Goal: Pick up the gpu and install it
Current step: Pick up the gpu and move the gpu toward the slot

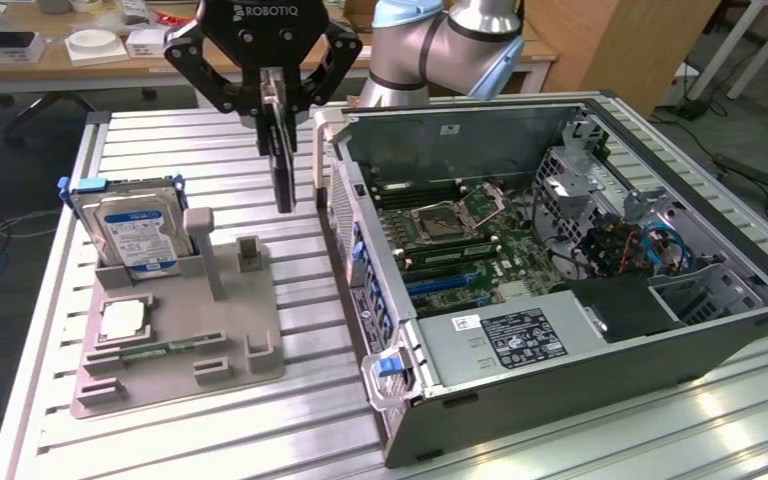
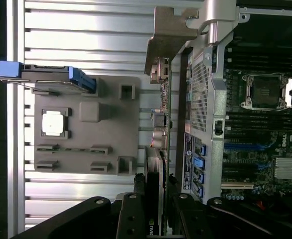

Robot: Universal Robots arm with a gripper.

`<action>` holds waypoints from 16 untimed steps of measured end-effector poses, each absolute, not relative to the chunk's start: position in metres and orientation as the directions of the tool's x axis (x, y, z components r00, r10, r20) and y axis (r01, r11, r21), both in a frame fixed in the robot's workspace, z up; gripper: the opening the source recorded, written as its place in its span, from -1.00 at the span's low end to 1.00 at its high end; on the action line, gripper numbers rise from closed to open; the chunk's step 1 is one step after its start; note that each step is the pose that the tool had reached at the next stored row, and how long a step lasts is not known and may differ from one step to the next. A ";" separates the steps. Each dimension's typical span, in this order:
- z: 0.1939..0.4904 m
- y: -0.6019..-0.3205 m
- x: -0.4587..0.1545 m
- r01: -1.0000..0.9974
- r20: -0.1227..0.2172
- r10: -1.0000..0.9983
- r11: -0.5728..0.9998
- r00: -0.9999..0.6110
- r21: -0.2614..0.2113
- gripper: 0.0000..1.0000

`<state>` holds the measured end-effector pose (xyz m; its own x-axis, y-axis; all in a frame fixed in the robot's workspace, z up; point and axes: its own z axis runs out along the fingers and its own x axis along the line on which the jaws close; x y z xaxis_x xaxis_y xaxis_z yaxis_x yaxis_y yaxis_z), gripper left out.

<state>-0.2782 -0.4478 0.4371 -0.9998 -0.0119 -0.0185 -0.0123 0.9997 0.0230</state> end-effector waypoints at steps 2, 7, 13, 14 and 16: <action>0.437 -0.448 -0.277 -0.012 -0.019 -0.012 1.000 -1.000 0.023 -0.47; 0.437 -0.448 -0.274 -0.012 -0.019 -0.012 1.000 -1.000 0.023 -0.47; 0.437 -0.448 -0.270 -0.013 -0.019 -0.012 1.000 -1.000 0.023 -0.47; 0.437 -0.448 -0.269 -0.013 -0.019 -0.012 1.000 -1.000 0.023 -0.47; 0.437 -0.448 -0.267 -0.013 -0.019 -0.012 1.000 -1.000 0.023 -0.47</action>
<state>-0.2673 -0.4477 0.4371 -0.9998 -0.0124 -0.0186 -0.0129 0.9997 0.0230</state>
